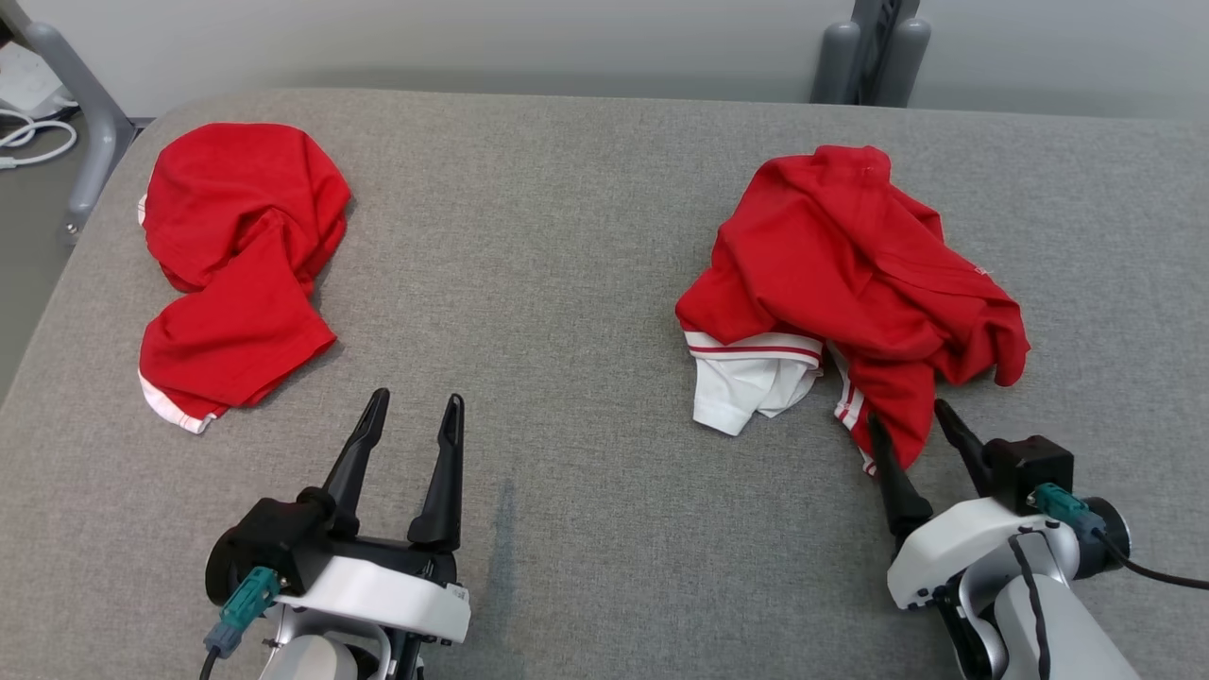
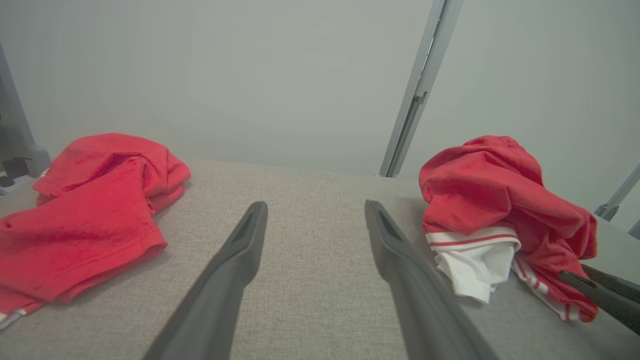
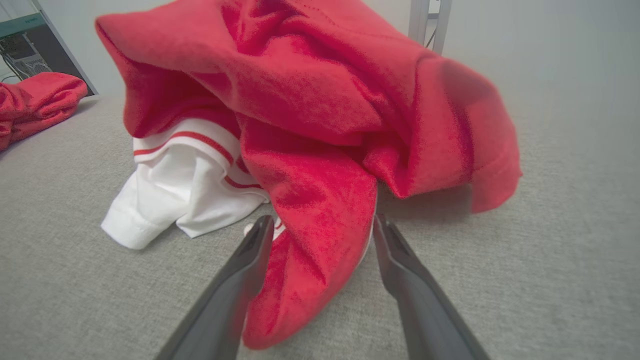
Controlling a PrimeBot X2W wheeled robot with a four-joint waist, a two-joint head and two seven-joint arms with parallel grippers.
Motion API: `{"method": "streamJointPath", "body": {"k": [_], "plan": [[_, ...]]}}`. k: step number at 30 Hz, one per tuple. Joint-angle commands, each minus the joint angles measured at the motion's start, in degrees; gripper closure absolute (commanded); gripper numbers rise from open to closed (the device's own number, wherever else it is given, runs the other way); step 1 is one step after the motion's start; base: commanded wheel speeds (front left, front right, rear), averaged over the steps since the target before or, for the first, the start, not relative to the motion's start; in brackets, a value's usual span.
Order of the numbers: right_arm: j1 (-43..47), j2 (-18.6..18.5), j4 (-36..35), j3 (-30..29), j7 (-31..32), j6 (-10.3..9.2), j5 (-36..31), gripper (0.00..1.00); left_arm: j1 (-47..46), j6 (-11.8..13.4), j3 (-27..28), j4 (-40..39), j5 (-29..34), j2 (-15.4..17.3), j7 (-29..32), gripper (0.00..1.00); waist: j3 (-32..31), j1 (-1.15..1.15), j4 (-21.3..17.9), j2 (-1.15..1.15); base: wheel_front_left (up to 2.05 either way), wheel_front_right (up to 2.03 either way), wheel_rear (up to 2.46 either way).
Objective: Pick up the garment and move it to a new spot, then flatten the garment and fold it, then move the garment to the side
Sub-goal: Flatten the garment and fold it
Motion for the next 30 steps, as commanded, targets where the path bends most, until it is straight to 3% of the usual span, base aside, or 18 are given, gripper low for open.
{"method": "streamJointPath", "body": {"k": [1,2,9,22,26,27,28,29,30], "plan": [[-0.58,-0.36,1.08,0.4,-0.07,-0.03,0.41,0.56,-0.74,0.02,0.01,-0.07,-0.29,0.18,-0.22,0.0,0.14,0.0,0.11,0.0,0.0,0.0,0.0],[-1.11,-0.39,1.61,0.37,-0.07,-0.03,0.57,1.0,-0.84,0.05,0.0,-0.11,-0.28,0.18,-0.21,0.0,0.24,0.0,0.15,0.0,0.0,0.0,0.0],[-1.71,-0.33,0.8,2.61,-0.08,-0.03,0.74,1.0,-1.26,0.27,-0.19,0.48,-0.12,0.18,-0.22,0.0,-0.39,0.0,0.31,0.0,0.0,0.0,0.0],[-1.65,-0.36,-16.54,23.22,0.08,-0.03,10.0,1.0,2.18,1.12,1.11,0.12,-0.1,0.19,-0.21,0.0,-6.5,0.0,-1.45,0.0,0.0,0.0,0.0],[-0.05,-0.38,-19.27,27.5,4.22,-0.03,12.77,1.0,2.85,1.43,1.39,-0.42,-0.41,0.19,-0.21,0.0,-7.23,0.0,-1.7,0.0,0.0,0.0,0.0],[0.49,-0.39,-19.27,28.32,5.64,-0.03,13.38,0.97,3.15,1.51,1.45,-0.46,-0.45,0.18,-0.21,0.0,-7.36,0.0,-1.74,0.0,0.0,0.0,0.0],[0.79,-0.41,-19.12,28.14,6.58,-0.03,13.65,0.31,3.37,1.55,1.53,-0.5,-0.51,0.18,-0.21,0.0,-7.45,0.0,-1.79,0.0,0.0,0.0,0.0],[1.18,-0.43,-18.47,27.41,7.55,-0.04,13.36,0.0,3.45,1.57,1.53,-0.56,-0.49,0.18,-0.21,0.0,-7.51,0.0,-1.79,0.0,0.0,0.0,0.0],[1.65,-0.5,-17.43,27.03,8.76,-0.04,12.27,0.0,3.44,1.58,1.52,-0.58,-0.52,0.18,-0.21,0.0,-7.53,0.0,-1.74,0.0,0.0,0.0,0.0]]}}
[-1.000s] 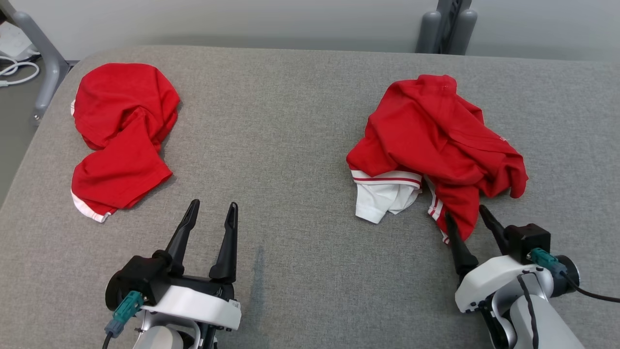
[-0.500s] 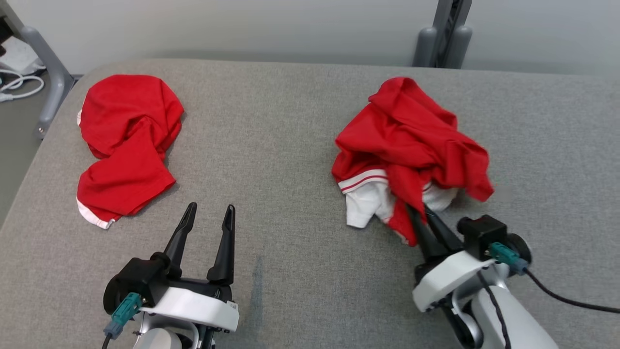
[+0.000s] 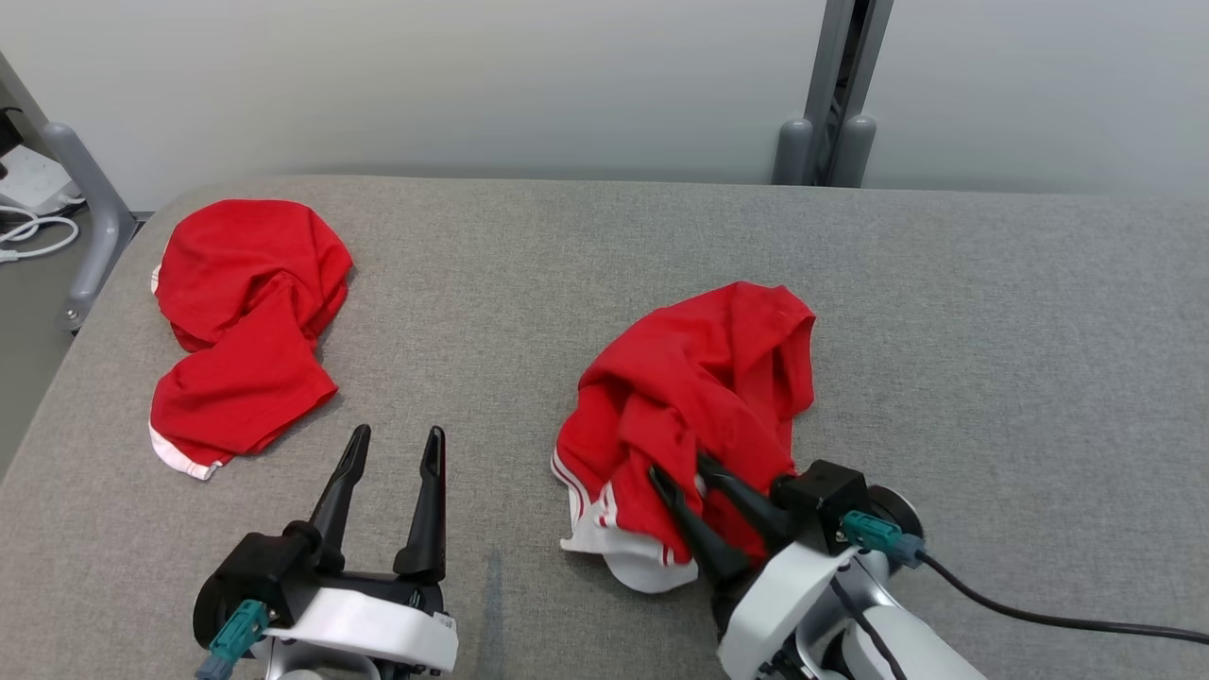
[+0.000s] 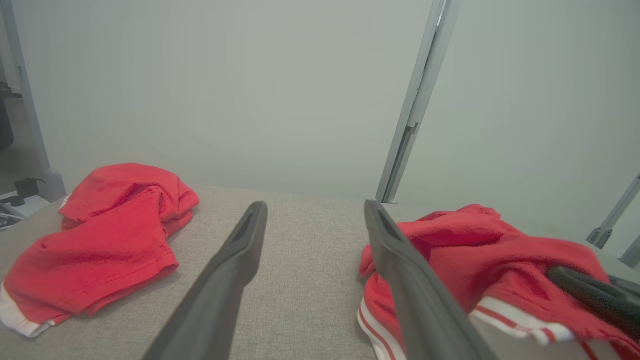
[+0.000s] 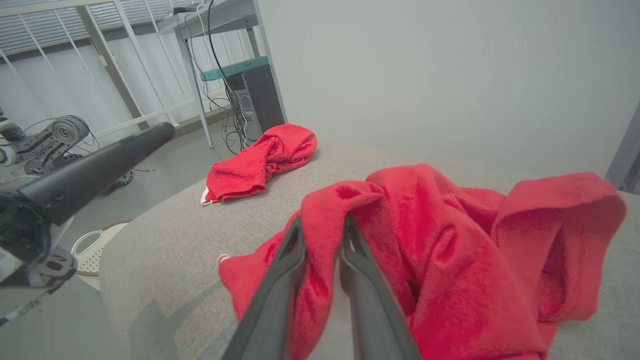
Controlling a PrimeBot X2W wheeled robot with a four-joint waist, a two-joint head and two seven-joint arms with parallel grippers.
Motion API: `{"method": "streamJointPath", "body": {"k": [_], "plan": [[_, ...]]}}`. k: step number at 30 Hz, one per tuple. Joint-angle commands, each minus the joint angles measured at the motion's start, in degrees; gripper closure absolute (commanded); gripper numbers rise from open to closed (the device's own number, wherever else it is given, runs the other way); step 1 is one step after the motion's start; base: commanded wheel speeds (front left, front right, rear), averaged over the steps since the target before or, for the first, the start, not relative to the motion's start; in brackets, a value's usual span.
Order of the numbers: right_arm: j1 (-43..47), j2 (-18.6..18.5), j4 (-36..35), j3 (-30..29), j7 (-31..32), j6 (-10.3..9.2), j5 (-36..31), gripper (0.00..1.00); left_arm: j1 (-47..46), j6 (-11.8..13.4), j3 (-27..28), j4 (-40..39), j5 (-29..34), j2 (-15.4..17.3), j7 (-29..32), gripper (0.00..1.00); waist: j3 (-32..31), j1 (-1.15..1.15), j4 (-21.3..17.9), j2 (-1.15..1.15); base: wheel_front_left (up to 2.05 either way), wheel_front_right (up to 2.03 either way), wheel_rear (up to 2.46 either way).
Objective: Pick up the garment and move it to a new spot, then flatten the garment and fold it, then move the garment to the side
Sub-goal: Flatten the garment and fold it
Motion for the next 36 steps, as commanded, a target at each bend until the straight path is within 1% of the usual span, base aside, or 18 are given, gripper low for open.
{"method": "streamJointPath", "body": {"k": [1,7,9,17,20,22,25,28,32,36], "plan": [[0.35,-0.55,0.78,-0.28,0.94,-0.03,-1.93,0.0,0.19,0.19,0.14,-0.19,-0.26,0.19,-0.22,0.0,0.03,0.0,0.1,0.0,0.0,0.0,0.0],[2.05,-0.53,1.38,-2.76,3.45,-0.03,-3.7,0.0,0.66,0.27,0.59,-0.27,-0.13,0.18,-0.21,0.0,0.1,0.0,-0.28,0.0,0.0,0.0,0.0],[2.68,-0.49,0.49,-5.21,4.82,-0.04,-5.79,0.0,0.88,0.22,0.89,-0.29,0.12,0.2,-0.21,0.0,-0.01,0.0,-0.78,0.0,0.0,0.0,0.0],[4.66,-0.49,-6.35,-11.86,7.01,-0.03,-10.53,0.0,1.12,0.13,1.5,-0.71,0.59,0.2,-0.22,0.0,-0.8,0.0,-3.28,0.0,0.0,0.0,0.0],[5.63,-0.52,-9.01,-15.38,7.68,-0.04,-12.07,0.0,1.15,0.16,1.7,-0.96,0.65,0.19,-0.22,0.0,-1.01,0.0,-4.2,0.0,0.0,0.0,0.0],[6.47,-0.49,-10.86,-19.13,7.87,-0.03,-13.29,0.0,1.25,0.07,1.8,-1.2,0.52,0.2,-0.21,0.0,-1.21,0.0,-4.99,0.0,0.0,0.0,0.0],[7.27,-0.47,-11.8,-22.37,6.79,-0.03,-15.92,0.0,1.39,0.1,1.88,-1.49,0.38,0.2,-0.21,0.0,-1.34,0.0,-5.72,0.0,0.0,0.0,0.0],[8.34,-0.48,-11.87,-24.95,3.85,-0.03,-15.76,0.0,1.4,0.27,1.92,-1.85,0.2,0.19,-0.22,0.0,-1.41,0.0,-6.26,0.0,0.0,0.0,0.0],[10.26,-0.47,-9.95,-26.84,-1.25,-0.03,-14.7,0.0,1.36,0.24,1.95,-2.19,-0.01,0.19,-0.22,0.0,-1.47,0.0,-6.7,0.0,0.0,0.0,0.0],[11.66,-0.45,-7.24,-27.28,-5.94,-0.03,-16.08,0.0,1.66,0.4,2.11,-2.57,-0.04,0.2,-0.21,0.0,-1.44,0.0,-7.01,0.0,0.0,0.0,0.0]]}}
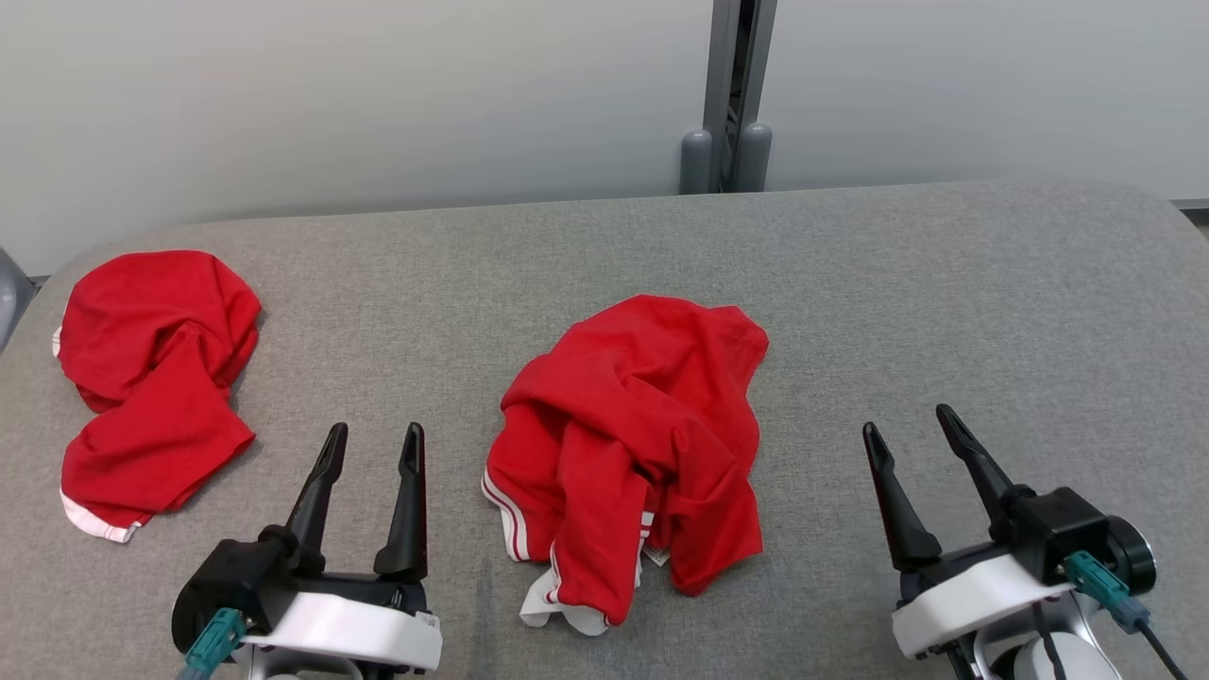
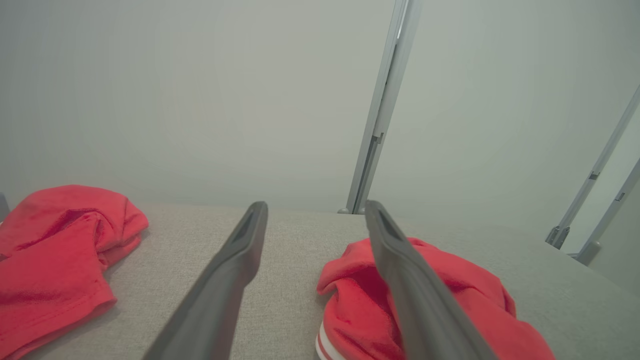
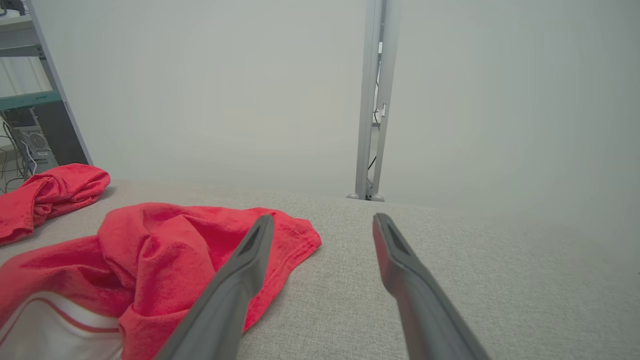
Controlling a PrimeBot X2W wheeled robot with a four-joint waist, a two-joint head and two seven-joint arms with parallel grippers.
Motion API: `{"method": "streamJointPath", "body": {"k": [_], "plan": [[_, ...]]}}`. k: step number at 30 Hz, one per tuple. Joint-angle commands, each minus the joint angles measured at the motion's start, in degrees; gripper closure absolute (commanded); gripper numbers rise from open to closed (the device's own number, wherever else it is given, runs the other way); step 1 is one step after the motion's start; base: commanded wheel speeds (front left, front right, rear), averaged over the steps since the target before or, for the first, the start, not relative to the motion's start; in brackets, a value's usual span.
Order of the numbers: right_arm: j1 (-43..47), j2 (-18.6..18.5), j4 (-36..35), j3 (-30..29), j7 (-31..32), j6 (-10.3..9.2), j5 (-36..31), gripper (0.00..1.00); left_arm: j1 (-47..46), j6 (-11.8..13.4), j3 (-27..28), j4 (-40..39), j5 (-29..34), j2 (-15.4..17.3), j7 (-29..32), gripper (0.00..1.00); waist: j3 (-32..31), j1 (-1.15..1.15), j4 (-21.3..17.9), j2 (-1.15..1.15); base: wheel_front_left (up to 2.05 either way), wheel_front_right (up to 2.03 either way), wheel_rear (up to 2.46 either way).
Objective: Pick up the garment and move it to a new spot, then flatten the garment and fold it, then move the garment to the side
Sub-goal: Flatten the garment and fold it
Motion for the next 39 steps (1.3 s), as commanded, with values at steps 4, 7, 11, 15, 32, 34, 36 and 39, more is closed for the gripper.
{"method": "streamJointPath", "body": {"k": [4,7,11,15,32,34,36,39], "plan": [[0.49,-0.25,2.23,-0.66,-2.87,-0.03,0.12,0.0,0.87,0.4,0.75,-0.64,-0.23,0.2,-0.22,0.0,-0.07,0.0,-0.46,0.0,0.0,0.0,0.0],[-0.08,-0.25,3.0,-0.36,-3.32,-0.03,0.65,0.0,1.1,0.39,0.78,-0.75,-0.13,0.2,-0.22,0.0,-0.05,0.0,-0.5,0.0,0.0,0.0,0.0],[-0.63,-0.25,3.95,0.97,-3.5,-0.02,2.78,0.0,0.58,0.37,0.5,-0.81,-0.18,0.2,-0.22,0.0,0.2,0.0,-0.04,0.0,0.0,0.0,0.0],[-0.81,-0.22,5.8,3.36,-3.48,-0.03,5.4,0.0,-0.02,0.25,0.25,-0.68,-0.3,0.21,-0.23,0.0,0.7,0.0,0.75,0.0,0.0,0.0,0.0],[-6.08,-0.62,21.32,16.29,-0.19,-0.02,20.52,1.0,-1.42,-0.52,-0.02,0.34,-0.23,0.2,-0.23,0.0,3.42,0.0,6.35,0.0,0.0,0.0,0.0],[-7.23,-0.83,21.65,15.16,-1.15,-0.02,20.23,1.0,-1.35,-0.45,0.07,0.4,-0.15,0.2,-0.23,0.0,3.32,0.0,6.37,0.0,0.0,0.0,0.0],[-8.27,-1.09,21.18,13.98,-1.92,-0.02,19.63,1.0,-1.08,-0.31,0.21,0.44,-0.07,0.21,-0.23,0.0,3.11,0.0,6.23,0.0,0.0,0.0,0.0],[-9.72,-2.08,19.44,11.32,-2.62,-0.02,18.44,1.0,-0.67,-0.06,0.39,0.4,-0.06,0.2,-0.22,0.0,2.62,0.0,5.67,0.0,0.0,0.0,0.0]]}}
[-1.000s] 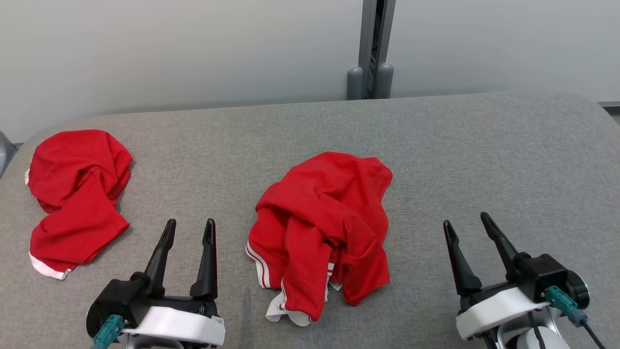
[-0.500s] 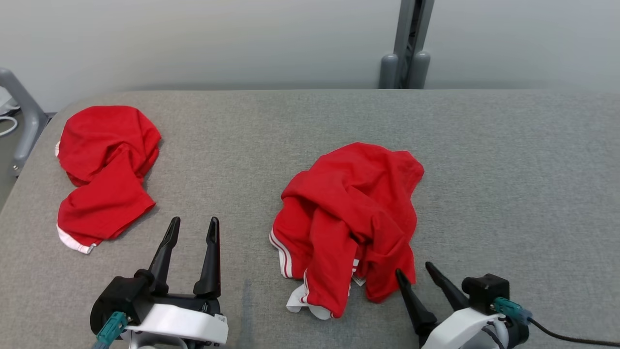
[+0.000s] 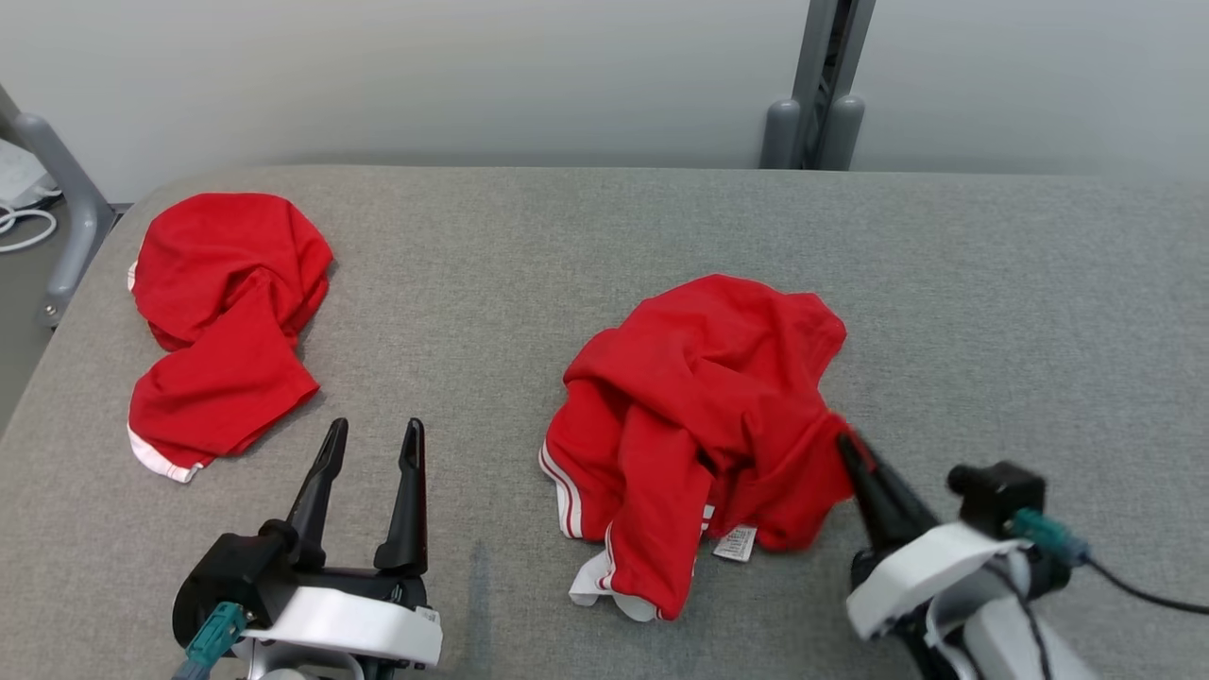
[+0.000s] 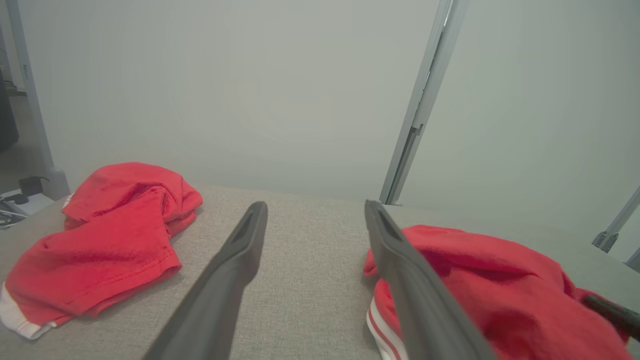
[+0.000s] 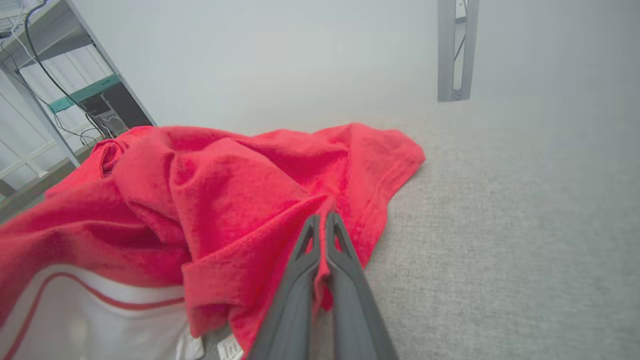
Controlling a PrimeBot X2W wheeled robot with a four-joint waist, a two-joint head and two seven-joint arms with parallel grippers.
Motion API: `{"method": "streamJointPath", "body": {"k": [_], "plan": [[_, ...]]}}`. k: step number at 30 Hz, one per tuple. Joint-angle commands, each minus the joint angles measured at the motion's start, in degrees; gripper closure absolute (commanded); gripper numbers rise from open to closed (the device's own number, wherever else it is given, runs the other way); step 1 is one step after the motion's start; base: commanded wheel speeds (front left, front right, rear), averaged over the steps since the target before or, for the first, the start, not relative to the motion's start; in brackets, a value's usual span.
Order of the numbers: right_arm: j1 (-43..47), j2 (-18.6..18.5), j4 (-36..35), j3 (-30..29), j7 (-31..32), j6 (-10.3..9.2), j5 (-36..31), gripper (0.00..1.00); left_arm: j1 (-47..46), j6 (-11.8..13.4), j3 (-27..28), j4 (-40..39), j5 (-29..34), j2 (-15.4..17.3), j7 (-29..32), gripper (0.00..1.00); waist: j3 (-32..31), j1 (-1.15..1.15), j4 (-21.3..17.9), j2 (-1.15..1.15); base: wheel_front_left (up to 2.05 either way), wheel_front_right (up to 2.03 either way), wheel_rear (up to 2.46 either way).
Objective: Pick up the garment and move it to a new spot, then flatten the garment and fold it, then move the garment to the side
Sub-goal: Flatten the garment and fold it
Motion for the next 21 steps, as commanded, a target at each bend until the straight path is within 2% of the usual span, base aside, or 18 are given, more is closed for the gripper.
{"method": "streamJointPath", "body": {"k": [1,8,15,21], "plan": [[-1.02,-1.01,-1.13,-1.43,-0.52,-0.02,-0.91,1.0,0.07,0.14,0.27,-0.1,0.12,0.19,-0.22,0.0,-0.33,0.0,-0.43,0.0,0.0,0.0,0.0],[-3.92,-3.05,-9.46,-9.84,-0.3,-0.02,-6.24,1.0,0.4,0.47,-0.13,-0.58,-0.14,0.2,-0.21,0.0,-1.02,0.0,-2.01,0.0,0.0,0.0,0.0],[-6.15,-5.05,-19.66,-17.04,4.97,-0.02,-12.02,1.0,0.29,0.67,-0.82,-0.73,-0.59,0.19,-0.21,0.0,-0.78,0.0,-2.49,0.0,0.0,0.0,0.0],[-8.01,-6.66,-23.7,-22.03,9.41,-0.03,-15.58,1.0,-0.58,0.62,-1.62,-0.77,-1.18,0.2,-0.21,0.0,0.05,0.0,-1.64,0.0,0.0,0.0,0.0]]}}
